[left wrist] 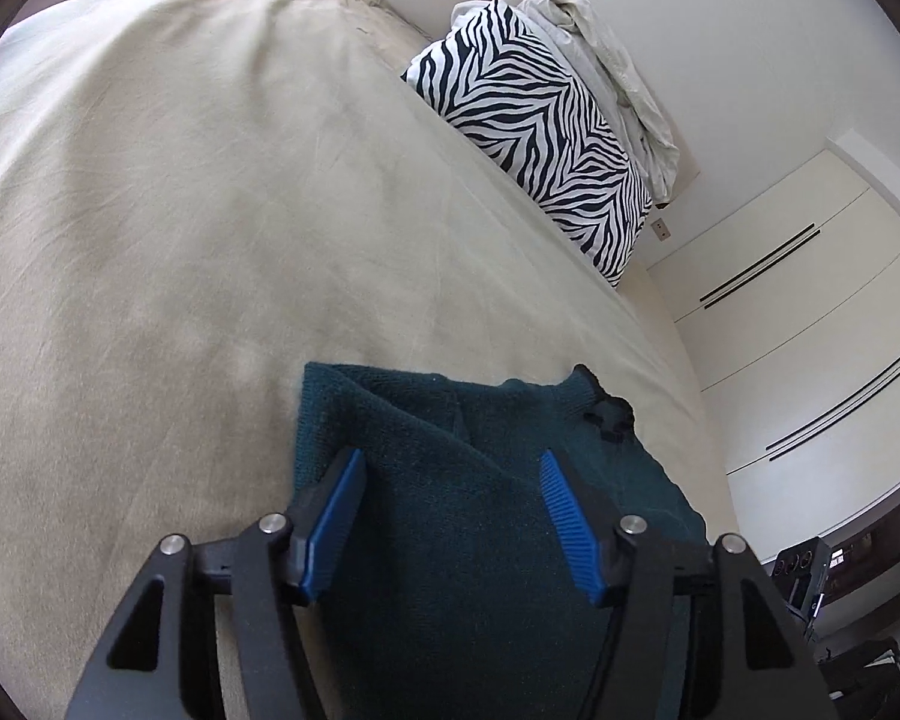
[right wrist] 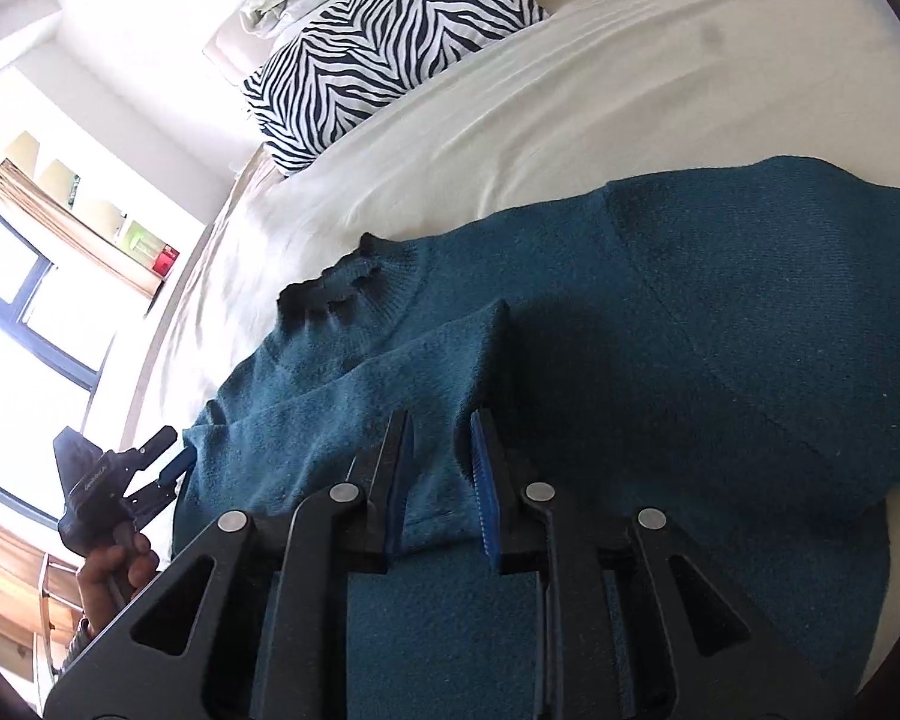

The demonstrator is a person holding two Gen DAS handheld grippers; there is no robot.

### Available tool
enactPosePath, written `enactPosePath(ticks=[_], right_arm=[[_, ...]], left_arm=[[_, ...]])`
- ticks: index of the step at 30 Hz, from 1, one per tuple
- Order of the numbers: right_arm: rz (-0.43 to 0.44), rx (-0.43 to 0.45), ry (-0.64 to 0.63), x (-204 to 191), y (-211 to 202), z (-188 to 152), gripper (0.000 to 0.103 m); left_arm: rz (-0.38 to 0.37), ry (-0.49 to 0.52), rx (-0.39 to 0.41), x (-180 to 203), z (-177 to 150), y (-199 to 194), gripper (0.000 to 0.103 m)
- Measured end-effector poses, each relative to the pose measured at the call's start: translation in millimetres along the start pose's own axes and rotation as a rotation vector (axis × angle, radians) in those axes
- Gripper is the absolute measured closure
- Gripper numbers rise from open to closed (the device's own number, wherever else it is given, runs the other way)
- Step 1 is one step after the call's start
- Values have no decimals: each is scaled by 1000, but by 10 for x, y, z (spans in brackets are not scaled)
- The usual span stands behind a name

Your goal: Fold small clothes

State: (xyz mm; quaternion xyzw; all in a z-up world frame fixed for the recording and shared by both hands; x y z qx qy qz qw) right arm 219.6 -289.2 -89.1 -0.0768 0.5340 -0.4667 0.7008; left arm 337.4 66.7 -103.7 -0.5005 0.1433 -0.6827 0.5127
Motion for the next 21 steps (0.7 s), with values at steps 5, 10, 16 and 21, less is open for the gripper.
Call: enactPosePath(ticks=[5,10,16,21], right_arm=[[-19,-89,-2,-14,253,-167,84],[-31,1,41,146,40,-190,84],[-183,81,153,586,-452,-211,83],[-202,172,199,825,-1048,-362,83]], left_arm=[[55,88,10,39,-242,-138,36],[136,192,51,106,-547,-369,36],[206,277,71,233,-840,-609,36],[143,326,90,616,-1070,-786,34]])
Point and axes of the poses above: each gripper's, at about its wrist camera, not at the fingertips, and y roughly the way its jaws point, x to its right, z to its top, the point moved 4 cm from there along y, roughly the way its jaws point, and after that the axes turned 11 degrees about z, right-handed, at the moved point
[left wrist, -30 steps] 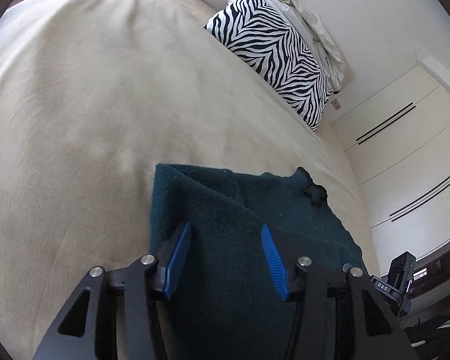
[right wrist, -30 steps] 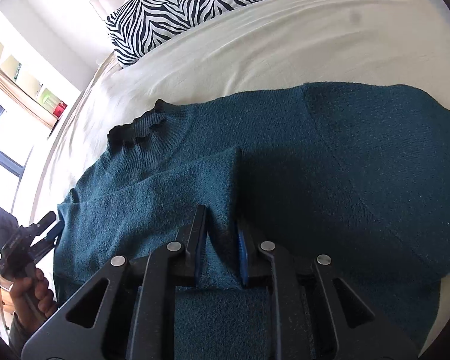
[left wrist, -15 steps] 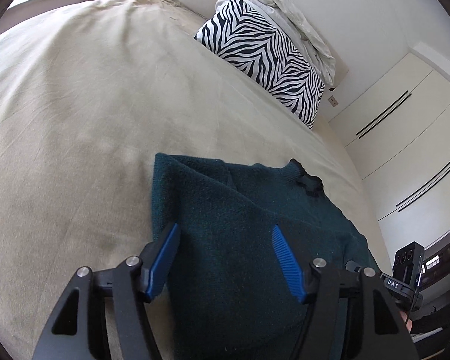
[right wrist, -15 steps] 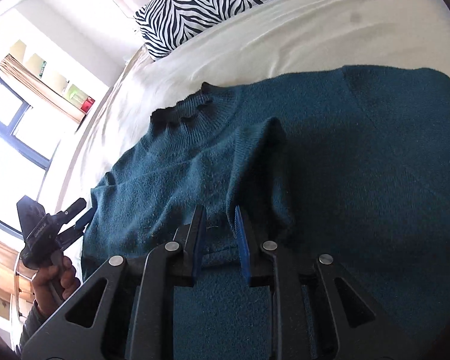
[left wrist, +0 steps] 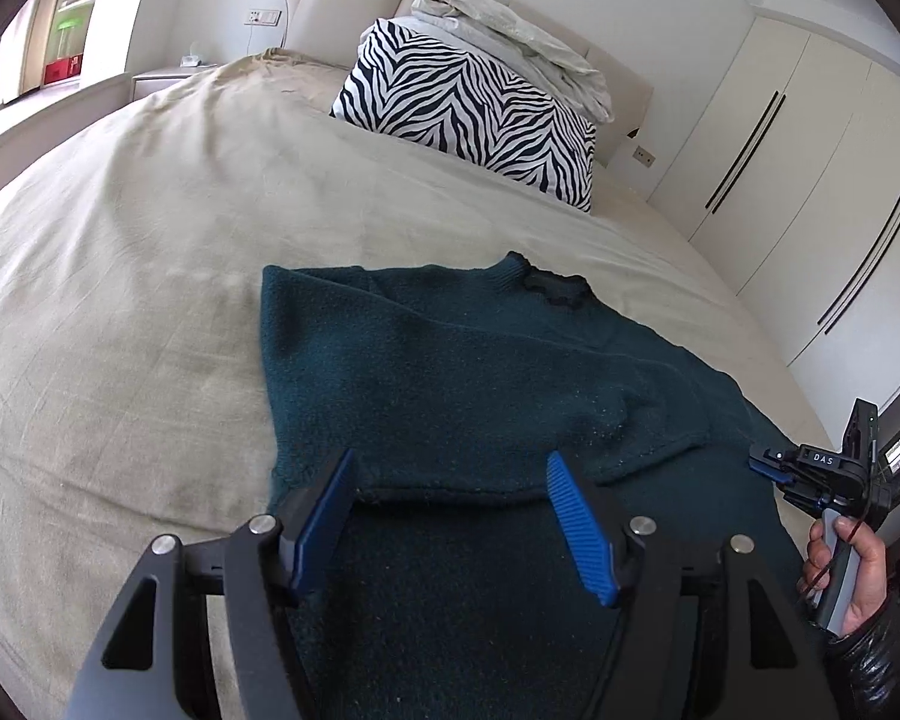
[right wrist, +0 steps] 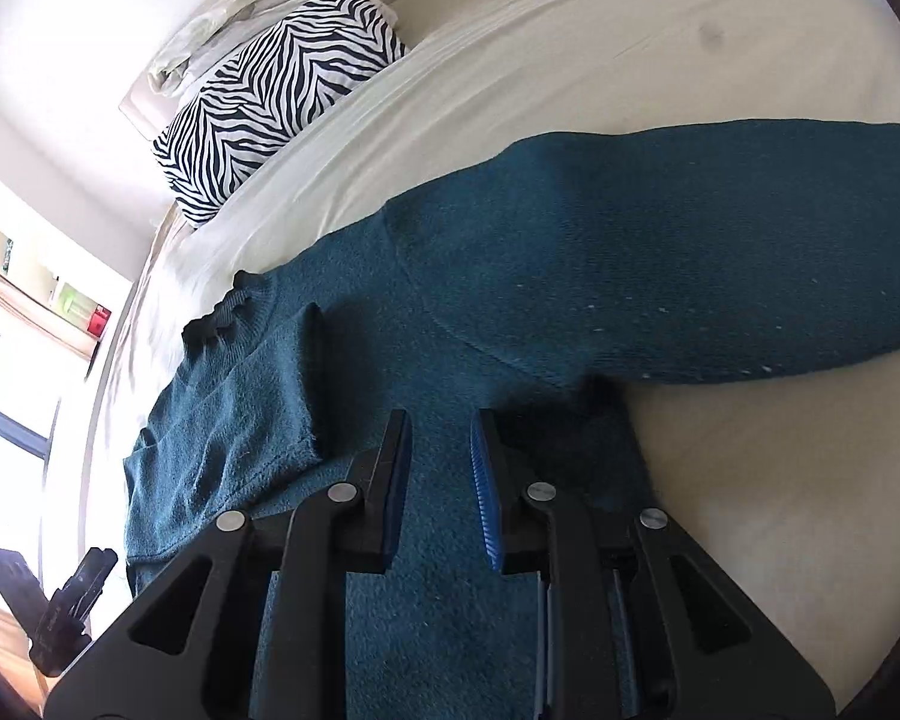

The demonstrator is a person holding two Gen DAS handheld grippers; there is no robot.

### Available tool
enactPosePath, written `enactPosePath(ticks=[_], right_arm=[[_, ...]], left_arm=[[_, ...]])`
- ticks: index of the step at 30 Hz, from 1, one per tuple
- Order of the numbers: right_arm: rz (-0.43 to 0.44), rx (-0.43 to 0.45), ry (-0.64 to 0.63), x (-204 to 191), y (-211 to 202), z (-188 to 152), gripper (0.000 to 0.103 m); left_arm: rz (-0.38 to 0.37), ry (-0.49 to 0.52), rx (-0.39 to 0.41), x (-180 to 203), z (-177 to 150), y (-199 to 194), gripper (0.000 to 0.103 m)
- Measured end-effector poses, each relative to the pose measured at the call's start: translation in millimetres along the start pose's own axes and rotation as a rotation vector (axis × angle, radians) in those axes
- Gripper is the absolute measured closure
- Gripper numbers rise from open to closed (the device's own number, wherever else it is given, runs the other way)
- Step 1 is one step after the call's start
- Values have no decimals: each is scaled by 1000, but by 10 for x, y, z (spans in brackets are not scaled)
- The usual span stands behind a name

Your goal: Fold small clothes

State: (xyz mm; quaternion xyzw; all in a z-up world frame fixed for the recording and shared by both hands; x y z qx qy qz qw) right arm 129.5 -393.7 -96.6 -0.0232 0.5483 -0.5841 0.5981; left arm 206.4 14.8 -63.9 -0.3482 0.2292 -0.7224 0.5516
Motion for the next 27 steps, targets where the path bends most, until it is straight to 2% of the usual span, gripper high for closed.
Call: enactPosePath(ticks=[2,3,4,6,8,12,14,18,20,21,22,24,25,27], right_arm=[[-7,71,57,271,-326,28,79],[-11,109,100,432,-482,50,70],[-15,150,152,623,-663,78,46],[-14,251,258,1024,-1032,137,29],[-16,301,349,1431,-1302,197,29],[89,384,525,2120,-1612,345,34],[95,424,561,2338,-1724,466,35],[119,485,642,2748,-1781,710,35],[99,498,636,2850,-1785,833,40],[69,489,618,2864,-1778,890,51],[47,473,599,2867,-1763,945,69],[3,434,565,2853,-1732,1040,85],[-20,428,540,2789,-1723,1076,92],[-52,428,443,2507,-1724,1147,94]], left_arm=[[-42,8,-13,198,-63,-2,32],[-61,5,-25,284,-100,19,31],[-80,-1,-40,368,-140,49,31],[-106,-22,-65,489,-213,117,31],[-128,-48,-93,588,-283,201,30],[-143,-65,-144,716,-418,364,30],[-140,-62,-161,727,-497,440,30],[-173,-70,-131,708,-543,471,25],[-181,-62,-119,717,-570,475,21],[-181,-54,-113,735,-578,472,21],[-179,-46,-111,737,-583,461,19],[-181,-43,-110,744,-582,460,18],[-186,-46,-109,741,-572,466,18],[-198,-58,-106,723,-569,464,18]])
Point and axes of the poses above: each gripper's, at about its wrist camera, not at the fingertips, and y roughly the way its jaws point, x to its right, z to its top, the point moved 4 cm from there along y, roughly the way its jaws point, and after that the axes turned 11 degrees about z, right-handed, at the moved point
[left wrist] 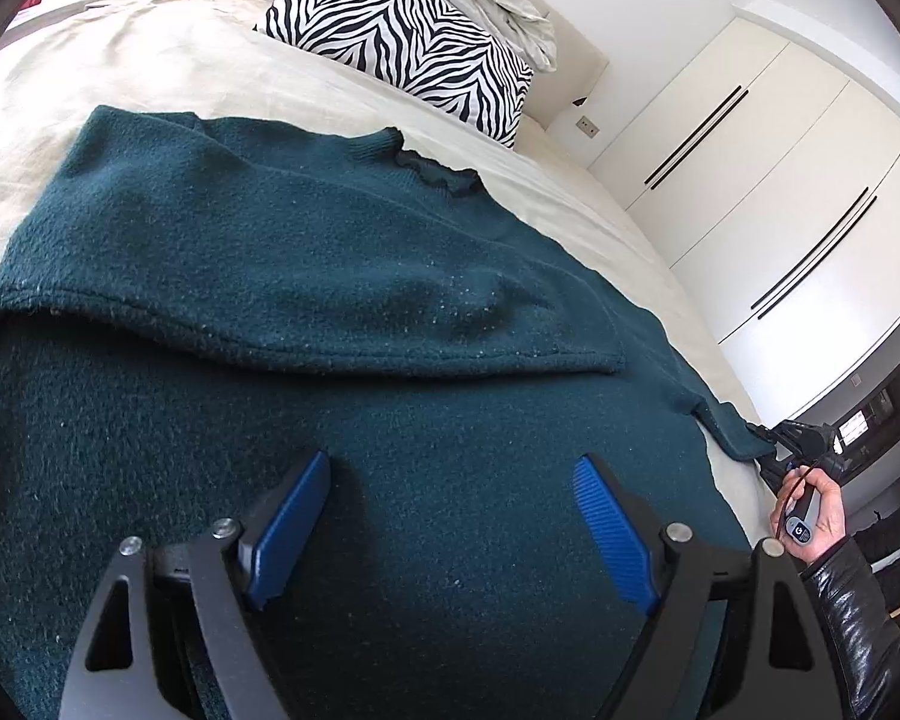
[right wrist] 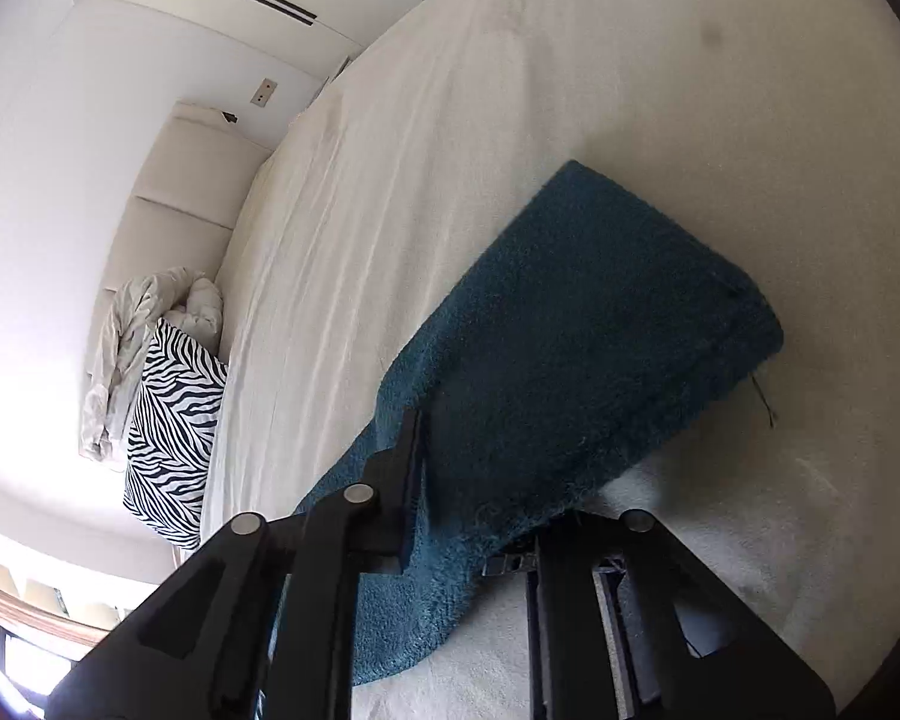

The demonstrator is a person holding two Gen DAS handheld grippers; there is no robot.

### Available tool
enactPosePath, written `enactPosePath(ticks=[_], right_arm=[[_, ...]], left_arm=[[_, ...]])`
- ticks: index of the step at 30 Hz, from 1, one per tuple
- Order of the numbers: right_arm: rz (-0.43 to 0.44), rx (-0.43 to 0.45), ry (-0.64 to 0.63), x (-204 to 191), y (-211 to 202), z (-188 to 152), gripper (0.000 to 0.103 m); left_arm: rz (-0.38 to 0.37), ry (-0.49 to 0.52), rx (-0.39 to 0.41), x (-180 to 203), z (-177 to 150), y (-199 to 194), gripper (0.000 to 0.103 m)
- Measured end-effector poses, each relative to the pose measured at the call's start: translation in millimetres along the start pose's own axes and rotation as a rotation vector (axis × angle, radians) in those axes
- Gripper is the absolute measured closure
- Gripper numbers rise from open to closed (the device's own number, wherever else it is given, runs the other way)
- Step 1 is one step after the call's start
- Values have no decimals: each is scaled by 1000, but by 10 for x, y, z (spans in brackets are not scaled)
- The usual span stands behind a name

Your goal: Fold small clothes

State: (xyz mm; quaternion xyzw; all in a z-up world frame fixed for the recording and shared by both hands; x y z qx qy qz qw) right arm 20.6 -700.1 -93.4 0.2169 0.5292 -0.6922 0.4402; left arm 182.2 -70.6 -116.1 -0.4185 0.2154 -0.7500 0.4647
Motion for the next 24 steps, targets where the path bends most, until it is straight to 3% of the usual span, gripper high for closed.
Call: enactPosePath(ticks=[4,7,10,12,14,18,20,21,22,24], right_arm=[[38,-69,-347,-1073,66,-533,95],[105,-196,-654,-1965,258,-1368,95],[132,-338,-928,-2473,471,-2402,95],[110,-423,-1065,-2536,612,-3021,95],[96,-510,-1121,-2492,694,-3596,94],[62,-572,-1154,-2208,634,-4024,87],[91,-557,-1174,-2130,512,-4095,81],[113,-566,-1164,-2064,417,-4092,71],[134,-579,-1141,-2022,356,-4116,48],[174,-589,-1084,-1976,271,-4083,25]], left_arm=[[-19,-19,5,-24,19,-19,18],[-36,-50,-1,-55,50,-44,18],[-77,-132,-13,-101,108,-82,18],[-123,-185,-29,-109,137,-98,18],[-175,-228,-56,-86,165,-95,17],[-284,-301,-112,51,245,-20,17],[-321,-329,-147,155,304,67,15],[-325,-334,-170,215,329,123,15],[-327,-336,-195,282,351,176,15],[-328,-316,-229,429,387,269,15]])
Point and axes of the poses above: each gripper's, at about its wrist camera, not at the fingertips, and y roughly the way its jaws point, x to its right, z to its top, the point moved 4 cm from there along y, roughly the way its jaws point, and after that the axes turned 11 degrees about z, right-handed, at the moved point
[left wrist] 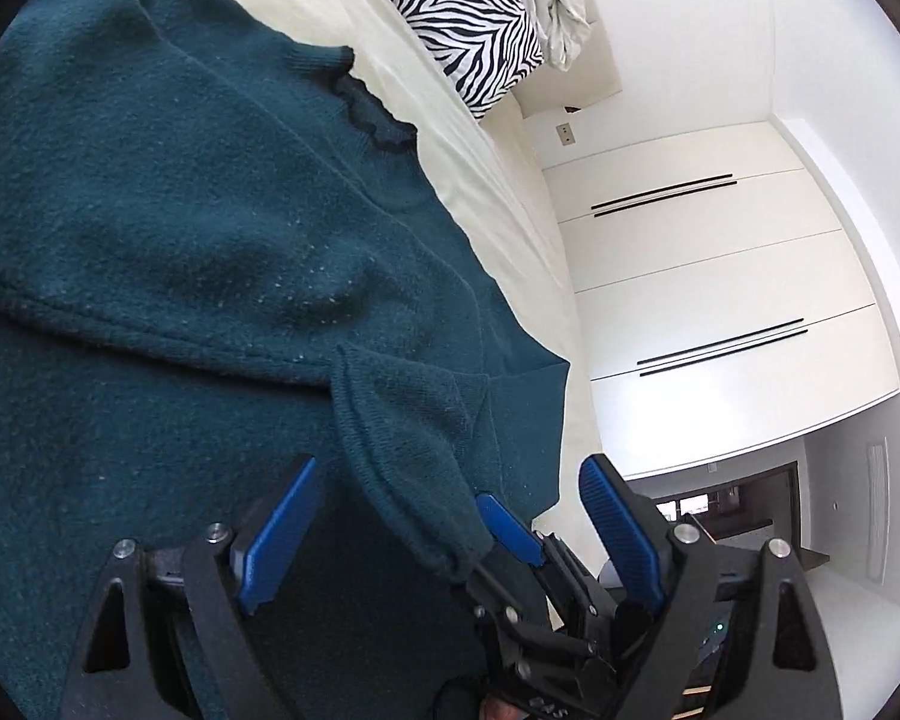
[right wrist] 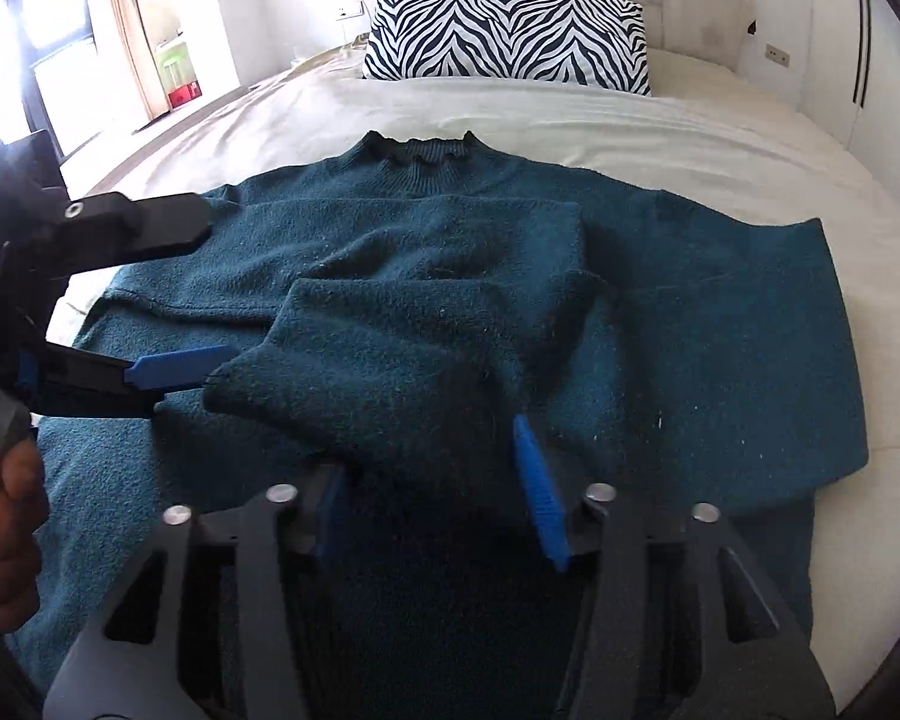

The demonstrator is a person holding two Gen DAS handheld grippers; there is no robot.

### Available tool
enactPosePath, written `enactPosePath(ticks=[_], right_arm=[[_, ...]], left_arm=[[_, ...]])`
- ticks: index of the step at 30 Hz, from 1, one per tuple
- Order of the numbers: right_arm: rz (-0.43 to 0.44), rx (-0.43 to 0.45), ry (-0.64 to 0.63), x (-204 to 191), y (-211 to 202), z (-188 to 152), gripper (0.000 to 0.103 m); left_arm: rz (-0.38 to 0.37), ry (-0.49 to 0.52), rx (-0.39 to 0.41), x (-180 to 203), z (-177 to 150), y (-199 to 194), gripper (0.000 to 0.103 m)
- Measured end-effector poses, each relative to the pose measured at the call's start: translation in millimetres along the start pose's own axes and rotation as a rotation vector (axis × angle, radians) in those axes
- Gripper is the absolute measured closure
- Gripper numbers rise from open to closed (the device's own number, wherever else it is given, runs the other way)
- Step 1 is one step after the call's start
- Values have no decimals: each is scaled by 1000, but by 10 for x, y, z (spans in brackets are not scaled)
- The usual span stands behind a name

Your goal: Fold small clothes

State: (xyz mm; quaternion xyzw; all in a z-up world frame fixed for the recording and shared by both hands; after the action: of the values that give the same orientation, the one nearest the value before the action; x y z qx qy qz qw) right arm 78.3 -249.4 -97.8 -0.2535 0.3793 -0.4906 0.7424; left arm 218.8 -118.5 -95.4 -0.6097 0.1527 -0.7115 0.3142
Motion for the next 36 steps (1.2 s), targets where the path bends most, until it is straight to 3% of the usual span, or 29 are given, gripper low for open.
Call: enactPosePath(ticks=[3,4,5,6,7,13,17,20,22,26,29,33,36], right_arm=[[65,36,95,126,-135,-36,25],[100,47,158,212,-189,-65,25],[143,64,230,307,-229,-89,25],[184,83,300,408,-273,-124,25],[220,99,366,514,-306,-159,25],[362,197,636,1005,-404,-308,25],[368,210,682,1080,-402,-320,25],[373,224,721,1142,-398,-324,25],[388,246,768,1219,-407,-329,25],[403,283,845,1362,-436,-342,25],[410,306,885,1461,-459,-313,25],[425,315,929,1530,-388,-146,25],[424,303,954,1601,-217,33,25]], left_arm=[[65,44,-49,113,-19,228,21],[84,46,-63,119,-22,297,38],[92,43,-82,125,-23,357,50],[94,43,-104,138,-26,405,75],[112,56,-107,168,-22,417,95],[153,241,15,653,128,54,95],[141,388,152,1102,336,-370,94],[158,443,220,1153,477,-607,94],[192,413,234,930,698,-666,94],[264,235,223,135,996,-625,95],[288,143,198,-337,1067,-542,94],[316,122,164,-599,978,-355,94],[290,106,177,-684,923,-305,94]])
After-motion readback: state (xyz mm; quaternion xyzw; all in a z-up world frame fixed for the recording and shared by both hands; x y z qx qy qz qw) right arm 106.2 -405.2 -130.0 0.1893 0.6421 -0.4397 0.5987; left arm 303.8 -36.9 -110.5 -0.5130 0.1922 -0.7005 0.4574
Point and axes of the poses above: each gripper's, at about its wrist camera, not at the fingertips, and y roughly the way its jaws point, x to its right, z to its top, the point moved 4 cm from there along y, roughly the way its jaws point, and after that the axes turned 11 degrees about z, right-handed, at the moved point
